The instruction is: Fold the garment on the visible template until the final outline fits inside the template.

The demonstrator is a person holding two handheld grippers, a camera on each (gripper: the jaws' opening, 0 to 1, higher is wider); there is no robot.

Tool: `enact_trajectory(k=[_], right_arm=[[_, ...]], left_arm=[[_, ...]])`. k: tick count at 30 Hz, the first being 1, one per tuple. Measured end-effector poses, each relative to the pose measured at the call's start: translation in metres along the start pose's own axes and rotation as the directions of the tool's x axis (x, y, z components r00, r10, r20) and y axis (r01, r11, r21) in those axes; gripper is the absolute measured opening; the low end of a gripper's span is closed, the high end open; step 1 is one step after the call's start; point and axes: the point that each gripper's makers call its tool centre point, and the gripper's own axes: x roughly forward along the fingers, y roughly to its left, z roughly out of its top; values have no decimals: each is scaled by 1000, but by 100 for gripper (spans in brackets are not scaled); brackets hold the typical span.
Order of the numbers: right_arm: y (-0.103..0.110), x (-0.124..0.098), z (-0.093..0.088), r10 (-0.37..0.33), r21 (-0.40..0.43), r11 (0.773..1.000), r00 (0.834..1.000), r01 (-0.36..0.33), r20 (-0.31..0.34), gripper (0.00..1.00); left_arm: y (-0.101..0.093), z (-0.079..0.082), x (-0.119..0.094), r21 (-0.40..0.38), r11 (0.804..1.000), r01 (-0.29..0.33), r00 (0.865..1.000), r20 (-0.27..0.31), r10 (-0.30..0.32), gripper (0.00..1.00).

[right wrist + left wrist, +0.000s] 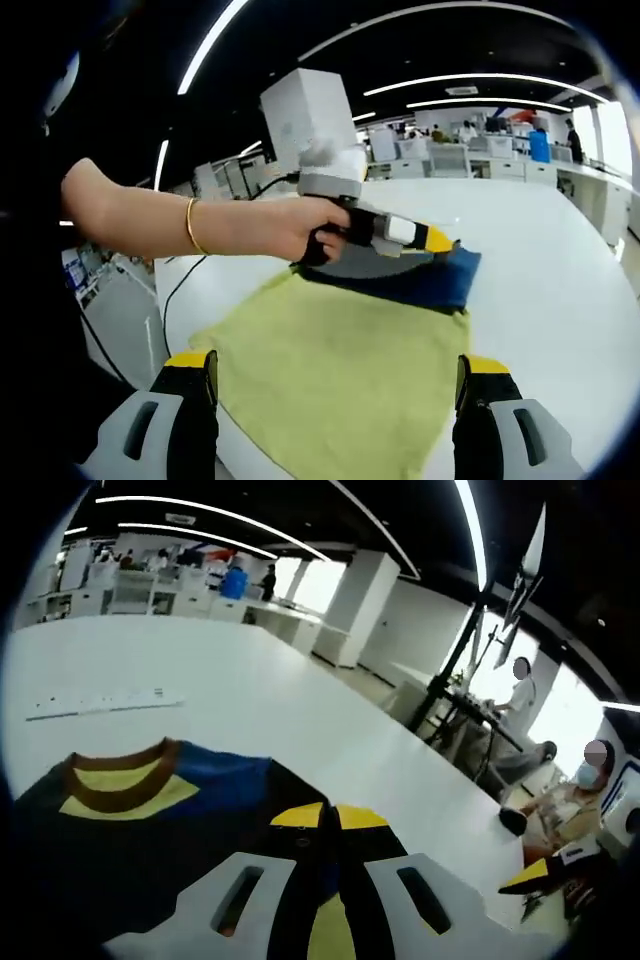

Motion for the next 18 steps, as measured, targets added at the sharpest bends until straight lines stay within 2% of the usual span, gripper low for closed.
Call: enact_trajectory(k=[2,5,8,11,18], right_arm=[[0,0,0,0,-1,1000,1000,0,1,99],[-1,-1,0,-1,-1,1000,1000,1,4,99],[-2,-1,0,-1,1,1000,1000,1,7,99],[-1,-1,-1,2,4,1000,1000,-2,2,99],[1,1,-5,27,-2,1000,999,-27,-30,99]], left_arm=[[-2,-4,3,-6,1000,4,1000,2,-4,1],[-4,-16,7,34,999,3,1000,-30,-2,1],[-8,-21,4,47,999,13,999,-37,-11,4],[-12,-19,-1,57,998,32,999,-22,-31,18],[-11,-16,-19,140,989,37,999,-19,-35,53]])
